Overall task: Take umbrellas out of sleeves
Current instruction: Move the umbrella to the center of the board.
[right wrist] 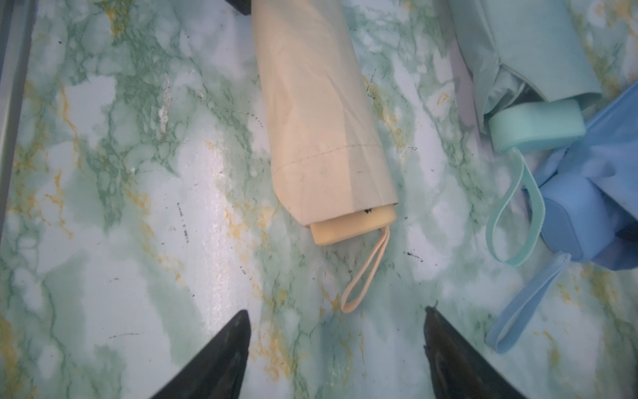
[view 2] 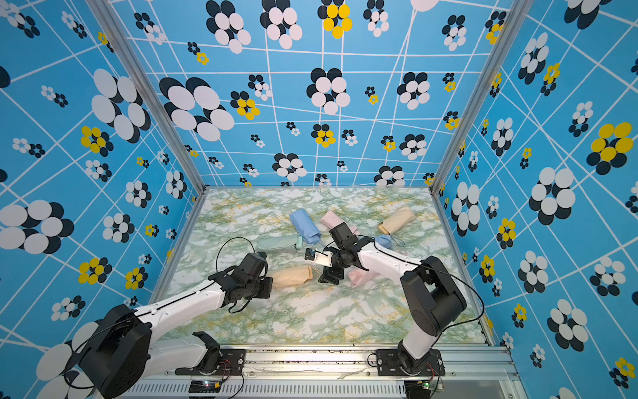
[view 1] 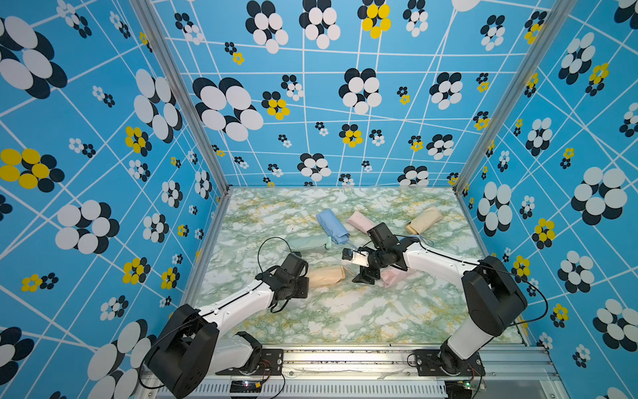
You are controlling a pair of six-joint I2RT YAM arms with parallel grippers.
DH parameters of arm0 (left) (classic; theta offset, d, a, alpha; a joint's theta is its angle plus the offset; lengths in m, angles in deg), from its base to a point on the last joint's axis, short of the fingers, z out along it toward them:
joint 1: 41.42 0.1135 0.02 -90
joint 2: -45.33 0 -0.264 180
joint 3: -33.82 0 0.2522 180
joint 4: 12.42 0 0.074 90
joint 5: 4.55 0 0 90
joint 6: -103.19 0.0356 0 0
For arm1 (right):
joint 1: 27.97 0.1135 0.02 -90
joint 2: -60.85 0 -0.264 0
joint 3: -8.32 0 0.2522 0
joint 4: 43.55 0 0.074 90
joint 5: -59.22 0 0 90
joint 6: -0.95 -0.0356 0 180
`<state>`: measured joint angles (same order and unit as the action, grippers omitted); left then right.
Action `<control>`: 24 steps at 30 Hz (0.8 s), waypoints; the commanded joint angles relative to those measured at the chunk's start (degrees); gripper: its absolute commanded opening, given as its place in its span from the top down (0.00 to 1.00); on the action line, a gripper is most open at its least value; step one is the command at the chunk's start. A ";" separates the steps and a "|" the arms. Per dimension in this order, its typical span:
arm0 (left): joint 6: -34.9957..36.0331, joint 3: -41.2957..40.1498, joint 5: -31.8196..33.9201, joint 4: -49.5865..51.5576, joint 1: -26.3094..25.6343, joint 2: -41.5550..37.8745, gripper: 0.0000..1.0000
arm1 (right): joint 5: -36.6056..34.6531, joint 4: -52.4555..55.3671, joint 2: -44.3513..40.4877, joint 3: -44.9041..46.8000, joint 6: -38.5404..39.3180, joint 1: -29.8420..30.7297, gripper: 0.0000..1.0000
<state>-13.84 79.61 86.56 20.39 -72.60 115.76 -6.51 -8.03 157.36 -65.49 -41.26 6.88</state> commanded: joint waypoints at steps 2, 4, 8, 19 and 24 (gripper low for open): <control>-0.95 0.03 2.54 1.41 4.01 -1.76 1.00 | -0.35 1.56 2.00 -2.47 -0.11 2.08 0.22; -0.94 -0.13 1.53 0.61 5.23 -1.78 1.00 | -0.65 1.52 2.98 -3.32 -0.76 2.86 0.23; -1.01 -0.37 1.64 0.38 7.00 -1.94 1.00 | -1.43 0.40 5.02 -4.75 -3.98 4.32 0.31; -1.32 -2.25 2.26 -0.54 9.03 -3.21 1.00 | -2.82 -4.47 10.46 -7.94 -16.72 7.18 0.49; -1.76 -2.11 2.32 -0.50 9.37 -2.79 1.00 | -4.77 -6.26 12.66 -8.69 -18.84 8.21 0.56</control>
<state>-14.76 77.95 87.69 20.52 -63.86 113.38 -9.72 -13.01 168.58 -73.01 -57.11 14.42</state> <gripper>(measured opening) 0.047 0.455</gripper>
